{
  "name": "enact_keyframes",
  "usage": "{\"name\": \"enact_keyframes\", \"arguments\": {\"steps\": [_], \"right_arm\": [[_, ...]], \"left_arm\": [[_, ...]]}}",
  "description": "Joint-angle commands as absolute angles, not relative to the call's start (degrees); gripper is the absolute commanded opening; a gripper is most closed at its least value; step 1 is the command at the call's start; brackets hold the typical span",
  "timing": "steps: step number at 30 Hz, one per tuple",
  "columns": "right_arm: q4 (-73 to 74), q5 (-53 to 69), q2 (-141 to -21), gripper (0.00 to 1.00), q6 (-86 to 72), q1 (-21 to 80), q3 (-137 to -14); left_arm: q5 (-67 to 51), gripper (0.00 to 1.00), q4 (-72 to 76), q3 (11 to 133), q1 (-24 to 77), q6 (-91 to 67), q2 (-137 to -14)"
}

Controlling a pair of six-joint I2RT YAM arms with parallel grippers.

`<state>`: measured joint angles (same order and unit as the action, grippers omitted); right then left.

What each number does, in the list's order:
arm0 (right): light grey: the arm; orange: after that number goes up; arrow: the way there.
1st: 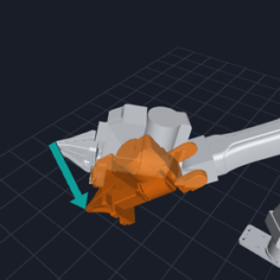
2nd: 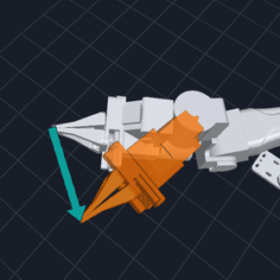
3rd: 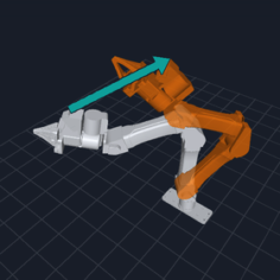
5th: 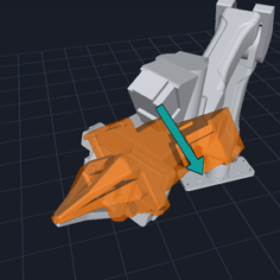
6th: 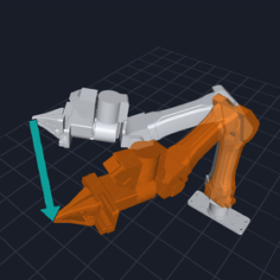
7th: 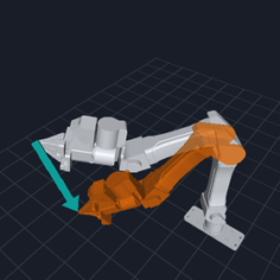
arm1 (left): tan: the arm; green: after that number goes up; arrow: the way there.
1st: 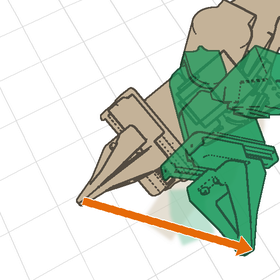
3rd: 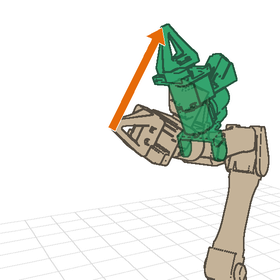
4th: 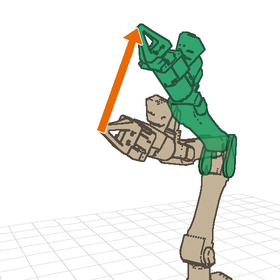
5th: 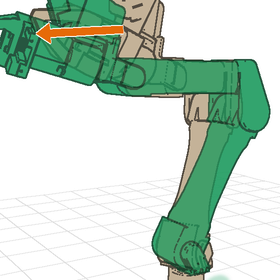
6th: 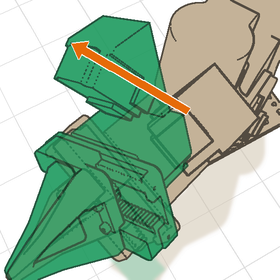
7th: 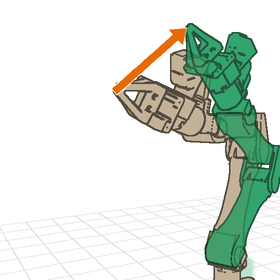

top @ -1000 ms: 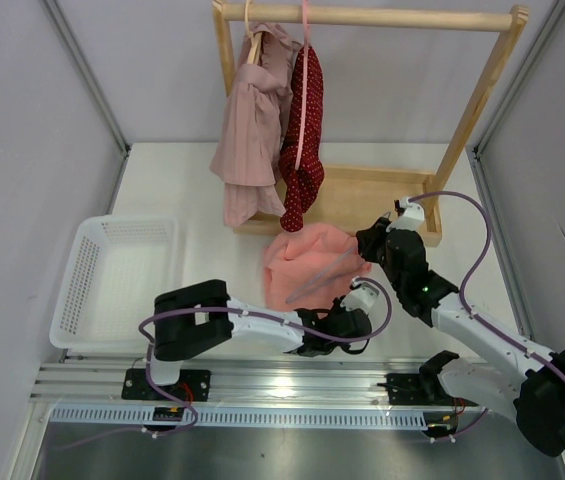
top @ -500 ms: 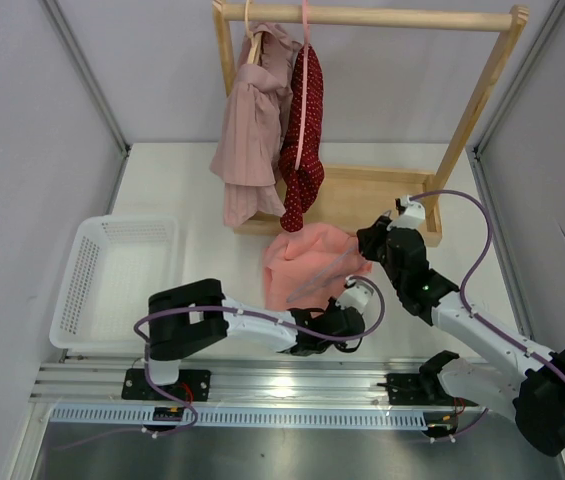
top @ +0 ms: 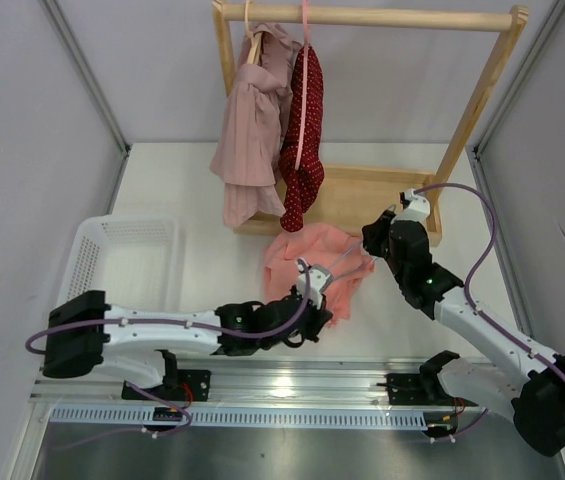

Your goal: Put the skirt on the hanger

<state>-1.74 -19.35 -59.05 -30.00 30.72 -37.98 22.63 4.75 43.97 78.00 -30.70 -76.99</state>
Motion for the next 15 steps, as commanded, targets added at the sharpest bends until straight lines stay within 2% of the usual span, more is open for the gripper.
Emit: {"name": "enact_keyframes", "arguments": {"steps": [1,9,15], "right_arm": [[-0.3,-21.7,-59.0,0.0,-30.4,30.2,-41.3],[4.3,-23.0,-58.2,0.0,-31.5,30.2,-45.7],[6.3,-23.3,-57.0,0.0,-32.2,30.9,-48.1]], "left_arm": [[22.1,0.0,2.6,40.0,76.5,-34.7,-69.7],[21.3,0.0,-8.5,36.6,70.4,-37.9,-54.0],[17.5,0.0,-13.0,34.5,62.7,-39.6,-48.2]]}}
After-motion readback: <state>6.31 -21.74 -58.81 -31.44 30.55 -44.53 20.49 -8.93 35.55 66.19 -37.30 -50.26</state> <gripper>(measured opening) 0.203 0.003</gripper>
